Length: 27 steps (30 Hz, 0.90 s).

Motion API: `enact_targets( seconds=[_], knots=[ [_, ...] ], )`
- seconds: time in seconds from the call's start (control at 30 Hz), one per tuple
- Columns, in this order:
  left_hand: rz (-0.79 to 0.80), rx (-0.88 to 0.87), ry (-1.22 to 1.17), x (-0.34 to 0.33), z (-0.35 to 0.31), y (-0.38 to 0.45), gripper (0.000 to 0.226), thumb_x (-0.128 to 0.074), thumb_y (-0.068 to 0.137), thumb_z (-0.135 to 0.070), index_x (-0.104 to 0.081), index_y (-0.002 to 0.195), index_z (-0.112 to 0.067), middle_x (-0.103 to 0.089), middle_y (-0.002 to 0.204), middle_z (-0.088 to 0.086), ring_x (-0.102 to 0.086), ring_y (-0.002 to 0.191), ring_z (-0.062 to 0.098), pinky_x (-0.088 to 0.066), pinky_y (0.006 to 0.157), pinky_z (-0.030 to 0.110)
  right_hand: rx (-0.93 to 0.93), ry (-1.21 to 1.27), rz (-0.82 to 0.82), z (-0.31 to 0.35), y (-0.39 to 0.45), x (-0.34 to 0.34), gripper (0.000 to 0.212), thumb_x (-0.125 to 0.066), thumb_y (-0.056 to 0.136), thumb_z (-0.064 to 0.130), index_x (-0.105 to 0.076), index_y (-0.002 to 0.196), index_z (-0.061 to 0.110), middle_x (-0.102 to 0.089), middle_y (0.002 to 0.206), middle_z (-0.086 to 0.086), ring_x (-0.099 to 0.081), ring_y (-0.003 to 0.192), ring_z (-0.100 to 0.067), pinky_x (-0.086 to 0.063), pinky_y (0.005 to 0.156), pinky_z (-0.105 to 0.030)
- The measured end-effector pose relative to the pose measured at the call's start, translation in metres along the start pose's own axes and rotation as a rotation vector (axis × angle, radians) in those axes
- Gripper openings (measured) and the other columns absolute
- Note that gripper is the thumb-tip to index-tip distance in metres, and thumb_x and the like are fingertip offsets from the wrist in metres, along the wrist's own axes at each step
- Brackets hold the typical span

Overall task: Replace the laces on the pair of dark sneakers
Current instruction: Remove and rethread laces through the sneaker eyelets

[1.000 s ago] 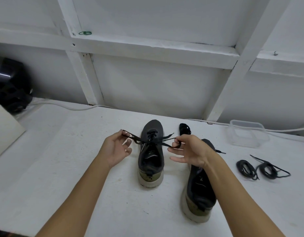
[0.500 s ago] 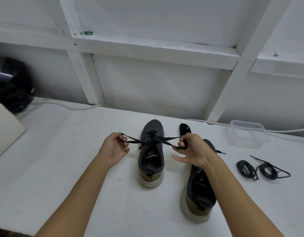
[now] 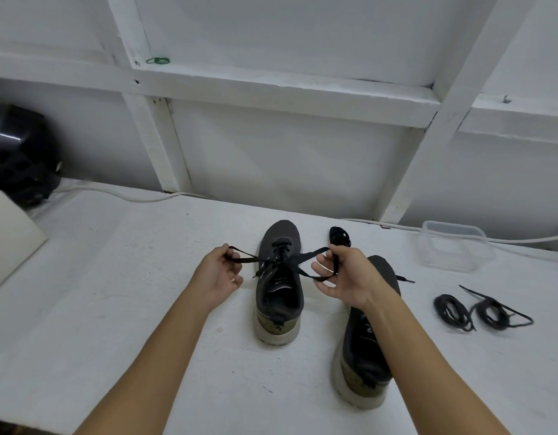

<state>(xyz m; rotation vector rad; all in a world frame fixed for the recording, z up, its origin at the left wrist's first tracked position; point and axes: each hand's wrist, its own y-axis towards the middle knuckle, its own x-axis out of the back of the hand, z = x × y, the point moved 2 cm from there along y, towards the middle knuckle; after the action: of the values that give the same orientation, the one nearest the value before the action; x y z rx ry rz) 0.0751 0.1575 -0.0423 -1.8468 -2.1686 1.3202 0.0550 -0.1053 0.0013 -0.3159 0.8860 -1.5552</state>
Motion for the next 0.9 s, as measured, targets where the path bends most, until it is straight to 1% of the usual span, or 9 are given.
enact_targets(
  seconds=[0.27, 0.43, 0.53, 0.6, 0.67, 0.73, 0.77, 0.83, 0.9],
  knots=[
    [0.064, -0.085, -0.402, -0.002, 0.011, 0.003, 0.025, -0.046, 0.102, -0.019, -0.054, 0.078, -0.017, -0.049, 0.061, -0.006, -0.054, 0.069, 0.013, -0.042, 0.069, 0.03, 0.014, -0.051, -0.015, -0.002, -0.001, 0.001, 0.025, -0.054, 0.1, 0.033, -0.056, 0.078, 0.022, -0.066, 0.073, 0.006, -0.069, 0.067, -0.013, -0.052, 0.074, -0.035],
    [0.029, -0.134, -0.469, -0.007, 0.011, 0.001, 0.037, -0.051, 0.102, -0.029, -0.064, 0.069, -0.02, -0.062, 0.083, -0.003, -0.06, 0.088, 0.019, -0.05, 0.079, 0.037, 0.047, -0.135, -0.042, -0.001, -0.004, -0.001, 0.026, -0.058, 0.1, 0.038, -0.063, 0.082, 0.02, -0.073, 0.082, 0.004, -0.071, 0.076, -0.015, -0.055, 0.073, -0.035],
    [0.006, -0.12, -0.475, -0.012, 0.016, 0.0, 0.032, -0.051, 0.103, -0.036, -0.067, 0.08, -0.022, -0.067, 0.104, 0.003, -0.065, 0.104, 0.027, -0.049, 0.093, 0.047, 0.1, -0.23, -0.051, -0.002, -0.006, -0.007, 0.028, -0.057, 0.101, 0.042, -0.065, 0.087, 0.019, -0.078, 0.092, 0.003, -0.073, 0.087, -0.017, -0.058, 0.073, -0.036],
    [0.038, -0.122, -0.489, -0.018, 0.017, 0.001, 0.029, -0.046, 0.106, -0.036, -0.06, 0.086, -0.02, -0.072, 0.103, 0.006, -0.072, 0.1, 0.028, -0.048, 0.098, 0.05, 0.166, -0.249, -0.023, -0.001, -0.006, -0.014, 0.031, -0.054, 0.103, 0.044, -0.065, 0.086, 0.02, -0.078, 0.101, 0.004, -0.074, 0.095, -0.014, -0.057, 0.079, -0.038],
    [0.054, -0.133, -0.502, -0.023, 0.016, 0.001, 0.029, -0.042, 0.108, -0.033, -0.054, 0.087, -0.017, -0.07, 0.082, 0.005, -0.074, 0.077, 0.02, -0.047, 0.102, 0.049, 0.225, -0.204, 0.031, 0.001, -0.006, -0.023, 0.031, -0.052, 0.104, 0.044, -0.061, 0.083, 0.022, -0.078, 0.106, 0.005, -0.074, 0.1, -0.01, -0.053, 0.086, -0.04],
    [0.049, -0.153, -0.455, -0.028, 0.012, 0.002, 0.028, -0.041, 0.108, -0.03, -0.05, 0.088, -0.014, -0.055, 0.065, 0.001, -0.061, 0.054, 0.012, -0.054, 0.093, 0.041, 0.226, -0.061, 0.07, 0.002, -0.005, -0.029, 0.031, -0.054, 0.103, 0.043, -0.058, 0.079, 0.023, -0.078, 0.097, 0.006, -0.075, 0.093, -0.01, -0.051, 0.082, -0.037],
    [0.045, -0.159, -0.416, -0.03, 0.01, 0.003, 0.027, -0.041, 0.109, -0.029, -0.049, 0.088, -0.014, -0.048, 0.06, -0.001, -0.051, 0.047, 0.011, -0.058, 0.078, 0.034, 0.209, 0.03, 0.088, 0.003, -0.003, -0.031, 0.031, -0.055, 0.103, 0.042, -0.057, 0.078, 0.023, -0.074, 0.086, 0.007, -0.074, 0.087, -0.012, -0.049, 0.078, -0.035],
    [0.037, -0.158, -0.339, -0.034, 0.007, 0.004, 0.028, -0.04, 0.109, -0.029, -0.048, 0.087, -0.014, -0.041, 0.056, -0.003, -0.036, 0.041, 0.009, -0.049, 0.049, 0.022, 0.17, 0.163, 0.125, 0.004, 0.0, -0.034, 0.026, -0.053, 0.103, 0.035, -0.06, 0.082, 0.021, -0.062, 0.071, 0.005, -0.071, 0.075, -0.015, -0.047, 0.071, -0.033],
    [0.019, -0.174, -0.197, -0.035, 0.004, 0.005, 0.029, -0.039, 0.109, -0.03, -0.048, 0.086, -0.015, -0.039, 0.056, -0.005, -0.028, 0.04, 0.007, -0.034, 0.039, 0.018, 0.154, 0.095, 0.114, 0.002, 0.005, -0.034, 0.019, -0.048, 0.104, 0.027, -0.062, 0.094, 0.019, -0.054, 0.065, 0.006, -0.063, 0.062, -0.012, -0.044, 0.067, -0.029]
  ],
)
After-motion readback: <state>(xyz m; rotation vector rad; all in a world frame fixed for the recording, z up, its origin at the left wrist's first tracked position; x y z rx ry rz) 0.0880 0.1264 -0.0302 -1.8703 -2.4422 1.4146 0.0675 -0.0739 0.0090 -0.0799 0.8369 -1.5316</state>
